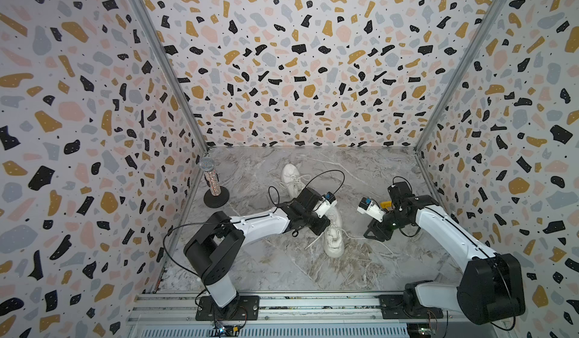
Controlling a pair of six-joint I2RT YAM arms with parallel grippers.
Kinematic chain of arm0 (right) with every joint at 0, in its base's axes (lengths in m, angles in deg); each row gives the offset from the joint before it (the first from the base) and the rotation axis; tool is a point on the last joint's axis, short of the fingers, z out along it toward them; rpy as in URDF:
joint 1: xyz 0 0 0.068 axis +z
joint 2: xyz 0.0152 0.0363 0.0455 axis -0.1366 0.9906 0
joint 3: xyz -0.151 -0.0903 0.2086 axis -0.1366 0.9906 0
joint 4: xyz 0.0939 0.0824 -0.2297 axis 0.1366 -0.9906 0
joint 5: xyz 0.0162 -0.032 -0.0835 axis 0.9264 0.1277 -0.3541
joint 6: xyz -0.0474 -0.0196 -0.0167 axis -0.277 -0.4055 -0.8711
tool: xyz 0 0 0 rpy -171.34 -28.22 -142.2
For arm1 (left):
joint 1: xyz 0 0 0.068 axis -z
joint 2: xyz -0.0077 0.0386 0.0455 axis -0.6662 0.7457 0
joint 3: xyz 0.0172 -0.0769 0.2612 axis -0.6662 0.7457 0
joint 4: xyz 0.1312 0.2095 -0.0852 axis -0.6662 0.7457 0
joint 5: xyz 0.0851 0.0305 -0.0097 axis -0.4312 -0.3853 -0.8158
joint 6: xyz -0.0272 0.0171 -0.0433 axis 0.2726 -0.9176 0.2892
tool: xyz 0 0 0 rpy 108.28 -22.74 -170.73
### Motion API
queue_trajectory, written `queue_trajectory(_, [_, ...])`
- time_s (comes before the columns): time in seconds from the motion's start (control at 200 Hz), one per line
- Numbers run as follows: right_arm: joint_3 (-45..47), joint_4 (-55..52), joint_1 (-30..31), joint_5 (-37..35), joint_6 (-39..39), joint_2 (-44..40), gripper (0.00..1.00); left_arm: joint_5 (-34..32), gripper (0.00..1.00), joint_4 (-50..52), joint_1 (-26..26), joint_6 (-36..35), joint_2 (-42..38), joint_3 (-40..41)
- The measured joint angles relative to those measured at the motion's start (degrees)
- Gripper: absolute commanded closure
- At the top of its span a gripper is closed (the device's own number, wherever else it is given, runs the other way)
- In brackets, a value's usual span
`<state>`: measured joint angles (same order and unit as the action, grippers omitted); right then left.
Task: Tie the shoes
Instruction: Wrap the shoelace around the shoelace.
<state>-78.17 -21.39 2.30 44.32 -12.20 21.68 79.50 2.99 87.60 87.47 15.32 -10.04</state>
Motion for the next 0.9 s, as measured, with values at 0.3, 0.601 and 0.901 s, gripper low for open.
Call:
queue_trajectory(0.3, [4.1, -0.8, -0.4, -13.0, -2.0, 6.1, 0.57, 1.0, 1.0, 0.1, 0.0, 0.0, 0.0, -0.4])
queue_trajectory(0.601, [5.6, 5.0, -0.4, -17.9, -1.7, 12.0, 0.65, 1.5, 1.0, 0.1, 0.0, 0.0, 0.0, -0.7])
queue_trajectory(0.901, [6.2, 8.1, -0.4, -21.0, -2.1, 12.3, 1.0, 2.3, 1.0, 0.1, 0.0, 0.0, 0.0, -0.7])
